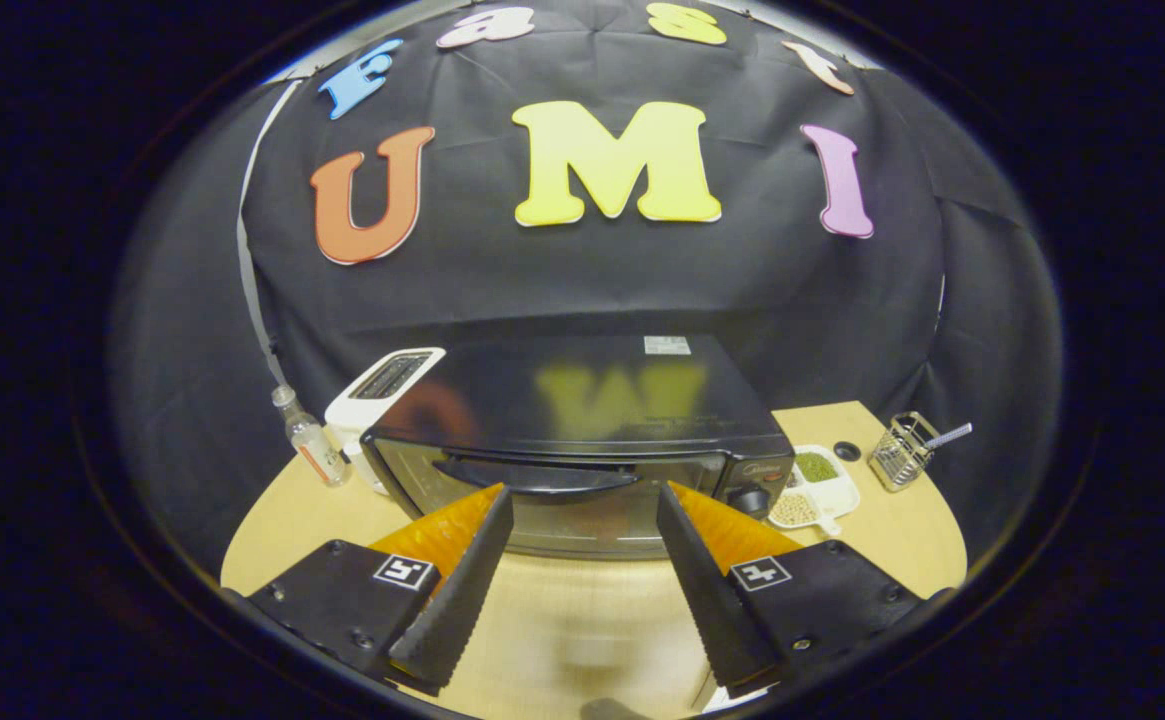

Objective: Open the toaster oven, put the food inside, and close the toaster oven door.

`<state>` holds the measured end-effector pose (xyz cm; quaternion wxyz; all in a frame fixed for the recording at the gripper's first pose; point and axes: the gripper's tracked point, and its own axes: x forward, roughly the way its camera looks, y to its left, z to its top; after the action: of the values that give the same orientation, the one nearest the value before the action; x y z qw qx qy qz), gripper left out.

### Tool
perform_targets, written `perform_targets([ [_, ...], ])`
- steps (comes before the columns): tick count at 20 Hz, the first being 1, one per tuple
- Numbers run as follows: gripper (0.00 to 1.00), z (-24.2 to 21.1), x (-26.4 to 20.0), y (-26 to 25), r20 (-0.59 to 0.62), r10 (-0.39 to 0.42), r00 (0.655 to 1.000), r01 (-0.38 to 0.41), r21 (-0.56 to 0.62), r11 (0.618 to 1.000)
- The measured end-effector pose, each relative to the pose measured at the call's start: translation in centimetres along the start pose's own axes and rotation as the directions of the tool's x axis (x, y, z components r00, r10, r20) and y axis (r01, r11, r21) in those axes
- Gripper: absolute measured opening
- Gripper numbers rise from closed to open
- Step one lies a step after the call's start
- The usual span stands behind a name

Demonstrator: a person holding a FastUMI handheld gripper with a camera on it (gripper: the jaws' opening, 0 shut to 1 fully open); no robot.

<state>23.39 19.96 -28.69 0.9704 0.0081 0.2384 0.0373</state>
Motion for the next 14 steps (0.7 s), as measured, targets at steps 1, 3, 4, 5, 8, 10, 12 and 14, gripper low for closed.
perform_targets([
  [1, 0.93, 0.3, -0.5, -0.5, 0.008, -0.005, 1.000, 0.005, -0.009, 1.000],
  [3, 0.93, 0.8, -1.1, -0.4, 0.014, -0.012, 1.000, 0.013, -0.016, 1.000],
  [4, 0.93, 1.0, -1.7, -0.6, 0.018, -0.015, 1.000, 0.015, -0.012, 1.000],
  [5, 0.93, 1.2, -2.4, -0.9, 0.022, -0.018, 1.000, 0.018, -0.008, 1.000],
  [8, 0.93, 2.4, -5.0, -2.8, 0.047, -0.032, 0.998, 0.032, -0.010, 0.999],
  [10, 0.93, 3.7, -7.1, -4.0, 0.076, -0.048, 0.996, 0.049, -0.014, 0.999],
  [12, 0.93, 5.5, -9.8, -5.3, 0.110, -0.058, 0.992, 0.058, 0.004, 0.998],
  [14, 0.93, 8.0, -12.8, -7.2, 0.155, -0.075, 0.985, 0.072, 0.024, 0.997],
])
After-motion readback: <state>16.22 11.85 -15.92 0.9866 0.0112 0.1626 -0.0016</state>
